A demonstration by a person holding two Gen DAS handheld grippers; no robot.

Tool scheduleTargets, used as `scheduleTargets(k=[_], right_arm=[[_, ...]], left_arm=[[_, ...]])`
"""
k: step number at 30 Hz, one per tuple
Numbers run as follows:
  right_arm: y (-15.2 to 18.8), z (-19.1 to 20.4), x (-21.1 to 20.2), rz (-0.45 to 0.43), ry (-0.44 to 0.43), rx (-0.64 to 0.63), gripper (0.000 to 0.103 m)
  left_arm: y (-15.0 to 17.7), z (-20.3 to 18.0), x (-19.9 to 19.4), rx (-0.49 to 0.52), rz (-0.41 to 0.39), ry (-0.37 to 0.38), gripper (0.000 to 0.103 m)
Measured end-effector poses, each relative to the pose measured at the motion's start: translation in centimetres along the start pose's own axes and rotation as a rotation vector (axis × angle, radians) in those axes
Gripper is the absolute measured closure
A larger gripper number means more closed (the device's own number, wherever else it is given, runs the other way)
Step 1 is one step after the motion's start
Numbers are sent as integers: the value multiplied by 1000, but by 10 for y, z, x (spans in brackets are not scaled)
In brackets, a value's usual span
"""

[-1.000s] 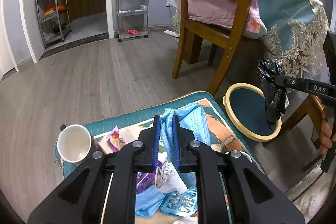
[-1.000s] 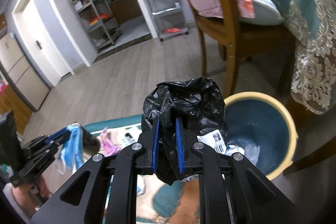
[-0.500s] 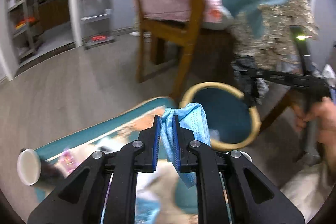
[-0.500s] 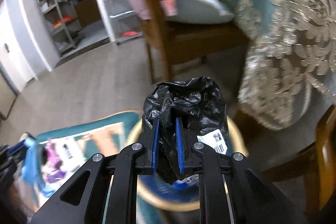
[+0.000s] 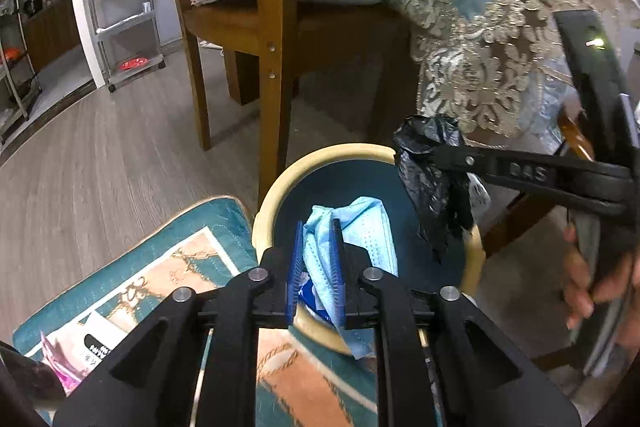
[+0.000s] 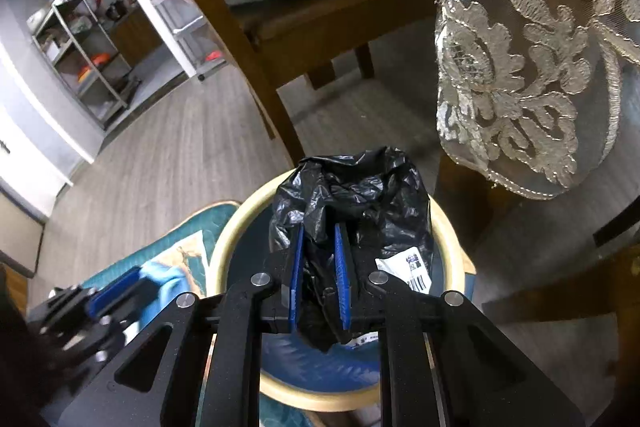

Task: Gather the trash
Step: 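Carry masks and black bag over the teal bin and release both, then grasp the white COLTALIN medicine box with the right gripper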

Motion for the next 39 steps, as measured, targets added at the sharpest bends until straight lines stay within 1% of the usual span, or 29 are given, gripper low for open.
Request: scheduleTargets(k=[1,2,3,5,6,8,10,15,18,20,21,23,26,28,29,31,32,34,36,38,39], right_arm=[[0,0,1,4,-3,1,85],[0,1,3,8,-1,0,78],[-2,1,5,9,2,-2,75],[-3,6,6,7,-4,-1,57],[-4,7,6,4,-8,3,55],[-5,14,2,-4,-14,-5,53],[-4,20,1,2,-2,-22,51],[-5,32,-5,1,-12,-28,51],[-5,50,-13,-9,-12,-70,46],[-3,66,-17,-13,-12,-100,40],[-2,72,-19,-15,-16,-108,39],[0,89,-26,-26,-26,-131,32],[5,113,-34,-43,-44,-175,25],[12,133,-38,-39,-59,-215,22],[16,141,-38,-35,-65,-233,19],[23,160,-39,-32,-67,-275,13],[27,168,-40,-34,-66,-292,11],[34,185,-42,-38,-62,-325,9],[45,201,-38,-24,-62,-354,8],[54,217,-33,14,-65,-371,8],[57,225,-32,21,-71,-372,8]], left_arm=[[0,0,1,-4,2,0,64],[-2,2,1,-4,-7,-11,56],[-2,3,-2,-1,-21,-21,43],[-2,4,-8,6,-39,-30,41],[-2,7,-11,2,-40,-36,41],[-1,12,-17,-15,-42,-38,41],[0,16,-22,-23,-37,-51,41],[9,23,-55,-12,-53,-83,40],[13,35,-86,-26,-78,-101,39],[17,45,-107,-40,-96,-111,37],[19,51,-118,-47,-104,-121,36],[22,64,-140,-59,-115,-145,32],[28,83,-168,-79,-130,-166,25],[37,96,-186,-90,-144,-186,18],[43,105,-196,-97,-153,-209,16],[54,117,-206,-112,-161,-249,7],[62,127,-212,-136,-166,-273,6],[77,141,-217,-189,-167,-287,6],[92,159,-222,-263,-162,-303,6],[97,169,-228,-293,-152,-308,6],[98,173,-233,-299,-162,-315,6]])
Point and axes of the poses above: each gripper's, at about its wrist camera, not at the fingertips, and x roughly the way its jaws point, z to its left, y to its underside, the point moved 3 cm from there along x, roughly the way its jaws point, and after that the axes turned 3 degrees about -z, right-handed, at the moved point
